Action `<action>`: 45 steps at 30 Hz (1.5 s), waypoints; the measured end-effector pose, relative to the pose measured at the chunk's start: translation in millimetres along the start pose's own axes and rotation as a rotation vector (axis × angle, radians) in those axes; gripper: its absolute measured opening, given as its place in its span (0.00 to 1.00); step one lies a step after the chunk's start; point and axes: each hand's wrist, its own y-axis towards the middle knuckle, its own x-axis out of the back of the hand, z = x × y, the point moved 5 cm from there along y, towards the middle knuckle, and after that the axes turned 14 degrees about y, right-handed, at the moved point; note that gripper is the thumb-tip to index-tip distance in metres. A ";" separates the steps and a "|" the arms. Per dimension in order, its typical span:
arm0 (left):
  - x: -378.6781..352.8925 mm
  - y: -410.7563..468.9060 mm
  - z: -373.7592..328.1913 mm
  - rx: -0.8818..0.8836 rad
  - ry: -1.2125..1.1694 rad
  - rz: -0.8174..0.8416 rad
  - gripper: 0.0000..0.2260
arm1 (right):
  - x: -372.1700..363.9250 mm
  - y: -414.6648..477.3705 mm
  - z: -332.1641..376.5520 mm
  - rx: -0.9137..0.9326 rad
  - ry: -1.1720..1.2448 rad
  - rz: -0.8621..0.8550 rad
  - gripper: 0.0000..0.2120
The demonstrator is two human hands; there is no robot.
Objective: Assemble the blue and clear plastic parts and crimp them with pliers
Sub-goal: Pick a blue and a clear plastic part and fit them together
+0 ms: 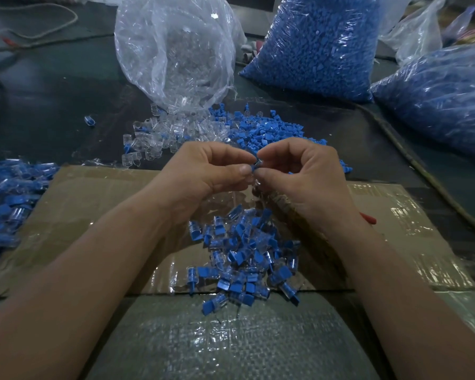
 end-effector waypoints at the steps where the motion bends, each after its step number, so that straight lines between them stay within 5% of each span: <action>1: 0.5 -0.2 -0.7 -0.002 -0.008 0.001 0.10 | 0.1 0.1 0.4 0.007 0.008 0.002 0.13; 15: 1.6 -2.2 -4.6 0.009 -0.162 -0.061 0.06 | -4.4 -1.7 0.1 0.026 0.078 0.054 0.11; 45: 2.3 -5.3 -6.3 0.039 -0.037 -0.079 0.08 | -8.9 -3.2 0.6 0.143 0.028 0.107 0.15</action>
